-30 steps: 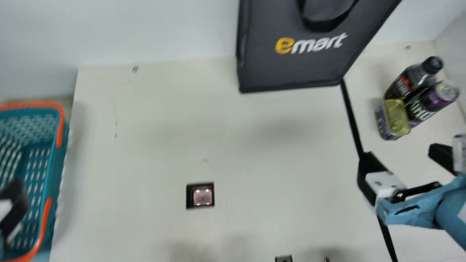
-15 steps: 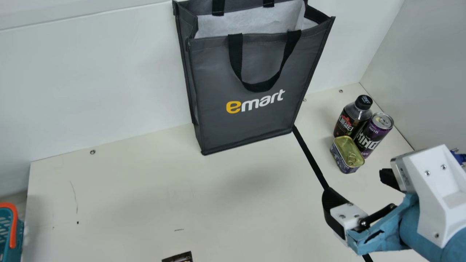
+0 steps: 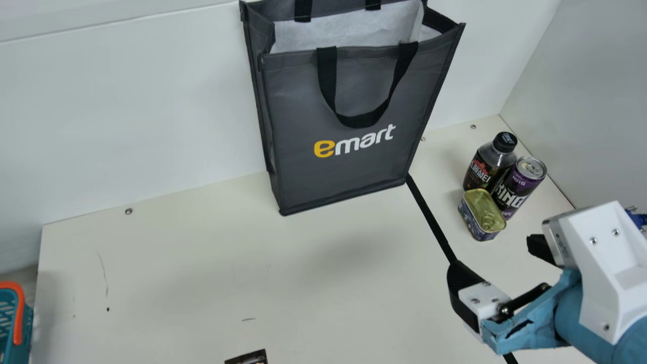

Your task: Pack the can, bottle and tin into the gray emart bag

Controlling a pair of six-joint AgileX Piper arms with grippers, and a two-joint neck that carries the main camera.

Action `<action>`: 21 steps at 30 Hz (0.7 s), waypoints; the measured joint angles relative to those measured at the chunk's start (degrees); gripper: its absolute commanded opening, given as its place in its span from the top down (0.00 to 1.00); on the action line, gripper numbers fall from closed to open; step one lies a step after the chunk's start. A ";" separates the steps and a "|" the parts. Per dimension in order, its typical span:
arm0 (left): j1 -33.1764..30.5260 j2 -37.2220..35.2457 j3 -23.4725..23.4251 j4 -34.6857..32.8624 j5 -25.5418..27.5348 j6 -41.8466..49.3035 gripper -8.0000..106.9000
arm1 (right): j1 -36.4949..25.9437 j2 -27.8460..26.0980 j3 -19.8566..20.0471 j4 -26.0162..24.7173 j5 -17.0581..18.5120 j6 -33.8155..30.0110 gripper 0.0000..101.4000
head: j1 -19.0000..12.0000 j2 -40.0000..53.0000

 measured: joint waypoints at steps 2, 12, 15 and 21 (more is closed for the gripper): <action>0.00 0.00 0.00 0.00 0.00 0.00 0.15 | 0.00 0.00 0.00 0.00 0.00 0.00 0.10 | 0.00 0.00; 0.00 0.00 0.00 0.00 0.00 0.00 0.15 | 0.00 0.00 0.00 0.00 0.00 0.00 0.10 | 0.00 0.00; 0.00 0.00 0.00 0.00 0.00 0.00 0.15 | 0.00 0.00 0.00 0.00 0.00 0.00 0.10 | 0.09 0.09; 0.00 0.00 0.00 0.00 0.00 0.00 0.15 | 0.00 0.00 0.00 0.00 0.00 0.00 0.10 | 0.00 0.00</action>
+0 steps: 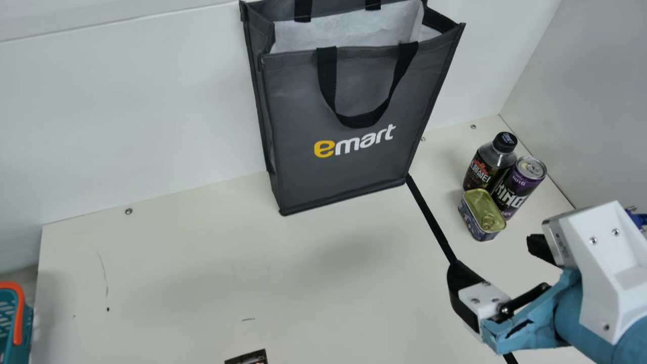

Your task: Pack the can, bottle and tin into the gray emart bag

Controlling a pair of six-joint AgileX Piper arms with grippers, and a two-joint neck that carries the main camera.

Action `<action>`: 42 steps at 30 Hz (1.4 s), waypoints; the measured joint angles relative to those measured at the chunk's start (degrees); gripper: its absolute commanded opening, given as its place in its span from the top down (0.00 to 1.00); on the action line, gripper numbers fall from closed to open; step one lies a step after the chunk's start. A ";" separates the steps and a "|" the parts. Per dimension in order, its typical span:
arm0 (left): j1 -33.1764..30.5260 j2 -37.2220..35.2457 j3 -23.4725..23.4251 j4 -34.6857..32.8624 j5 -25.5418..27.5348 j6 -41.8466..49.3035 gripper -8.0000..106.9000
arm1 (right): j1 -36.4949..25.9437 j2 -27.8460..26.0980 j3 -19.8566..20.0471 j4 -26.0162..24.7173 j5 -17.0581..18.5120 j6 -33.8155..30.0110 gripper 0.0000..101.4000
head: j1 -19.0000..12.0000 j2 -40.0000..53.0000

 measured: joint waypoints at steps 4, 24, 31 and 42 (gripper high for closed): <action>0.00 0.00 0.00 0.00 0.00 0.00 0.15 | 0.00 0.00 0.00 0.00 0.00 0.00 0.10 | 0.00 0.09; 0.00 0.00 0.00 0.00 0.00 0.00 0.15 | 0.00 0.00 0.00 0.00 0.00 0.00 0.10 | 0.00 0.09; 0.00 0.00 0.00 0.00 0.00 0.00 0.15 | 0.00 0.00 0.00 0.00 0.00 0.00 0.10 | 0.00 0.09; 0.00 0.00 0.00 0.00 0.00 0.00 0.15 | 0.07 0.07 0.00 -0.05 0.00 0.00 0.10 | 0.00 0.00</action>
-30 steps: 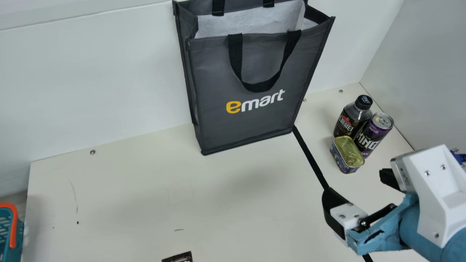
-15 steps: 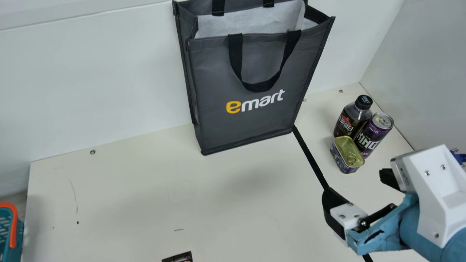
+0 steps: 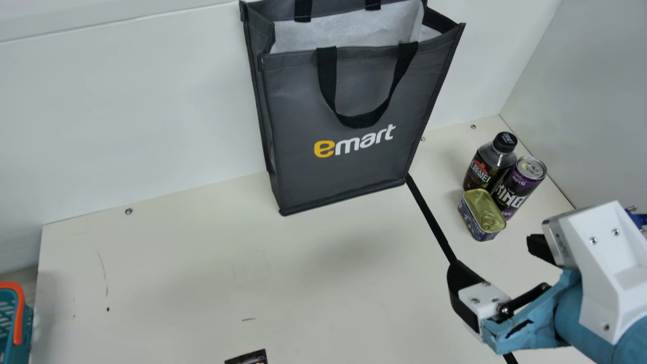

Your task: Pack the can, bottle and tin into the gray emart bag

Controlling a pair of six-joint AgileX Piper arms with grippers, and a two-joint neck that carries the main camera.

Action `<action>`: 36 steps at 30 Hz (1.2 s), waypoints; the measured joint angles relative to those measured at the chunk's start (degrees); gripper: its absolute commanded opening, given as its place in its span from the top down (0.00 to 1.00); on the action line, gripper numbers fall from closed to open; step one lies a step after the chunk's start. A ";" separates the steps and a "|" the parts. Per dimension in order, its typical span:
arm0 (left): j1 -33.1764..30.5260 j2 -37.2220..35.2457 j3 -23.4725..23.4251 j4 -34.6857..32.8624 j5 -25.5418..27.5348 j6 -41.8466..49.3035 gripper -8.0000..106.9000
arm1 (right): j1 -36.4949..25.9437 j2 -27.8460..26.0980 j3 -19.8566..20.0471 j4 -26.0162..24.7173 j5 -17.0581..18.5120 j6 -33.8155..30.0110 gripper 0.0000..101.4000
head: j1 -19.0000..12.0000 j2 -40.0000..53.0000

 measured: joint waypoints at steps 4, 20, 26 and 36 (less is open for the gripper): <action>0.00 0.00 0.00 0.00 0.00 0.00 0.15 | 0.09 0.39 -0.45 -0.11 -0.16 0.00 0.10 | 0.00 0.00; 0.00 0.00 0.00 0.00 0.00 0.00 0.15 | -0.03 4.04 -4.86 -0.18 -1.29 -0.95 0.10 | 0.00 0.00; 0.00 0.00 0.00 0.00 0.00 0.00 0.15 | -0.03 5.92 -7.30 -0.32 -1.74 -1.78 0.10 | 0.00 0.00; 0.00 0.00 0.00 0.00 0.00 0.00 0.15 | -0.08 9.49 -11.92 -0.73 -2.11 -3.22 0.10 | 0.00 0.09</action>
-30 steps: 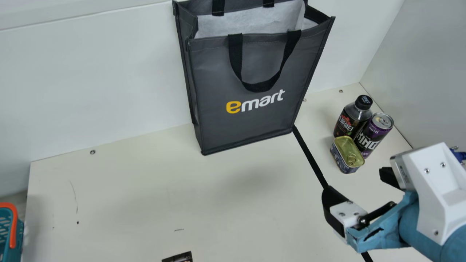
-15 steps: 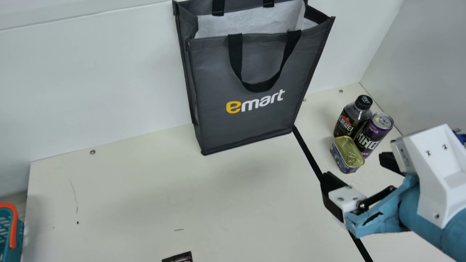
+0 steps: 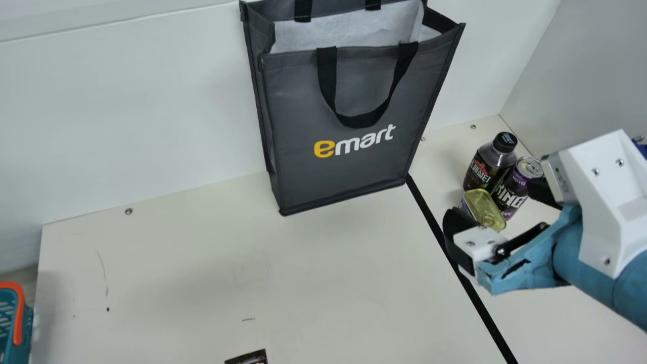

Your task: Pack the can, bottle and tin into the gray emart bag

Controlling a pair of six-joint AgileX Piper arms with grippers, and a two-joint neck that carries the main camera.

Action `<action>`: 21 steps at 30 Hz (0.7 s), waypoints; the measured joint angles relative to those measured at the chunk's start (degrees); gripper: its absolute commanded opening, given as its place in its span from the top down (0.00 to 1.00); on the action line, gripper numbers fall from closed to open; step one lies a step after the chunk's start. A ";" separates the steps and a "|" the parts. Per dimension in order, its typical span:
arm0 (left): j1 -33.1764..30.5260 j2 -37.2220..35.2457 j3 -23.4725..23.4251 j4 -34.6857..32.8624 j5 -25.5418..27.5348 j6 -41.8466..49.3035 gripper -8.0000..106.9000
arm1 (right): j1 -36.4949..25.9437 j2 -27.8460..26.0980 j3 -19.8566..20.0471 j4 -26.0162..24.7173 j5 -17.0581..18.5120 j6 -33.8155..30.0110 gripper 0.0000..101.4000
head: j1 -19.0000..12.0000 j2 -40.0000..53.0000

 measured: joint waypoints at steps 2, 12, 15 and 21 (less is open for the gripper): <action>0.00 0.00 0.00 0.00 0.00 0.00 0.15 | 0.00 0.81 -0.98 0.00 0.00 -0.40 0.10 | 0.00 0.00; 0.00 0.00 0.00 0.00 0.00 0.00 0.15 | -0.15 4.58 -5.70 -0.73 -0.10 -2.99 0.10 | 0.00 -0.09; 0.00 0.00 0.00 0.00 0.00 0.00 0.15 | -0.10 5.89 -7.10 -1.06 -0.22 -4.03 0.10 | 0.00 -0.09; 0.00 0.00 0.00 0.00 0.00 0.00 0.15 | -0.10 8.49 -10.08 -1.11 -0.54 -6.04 0.10 | 0.00 -0.09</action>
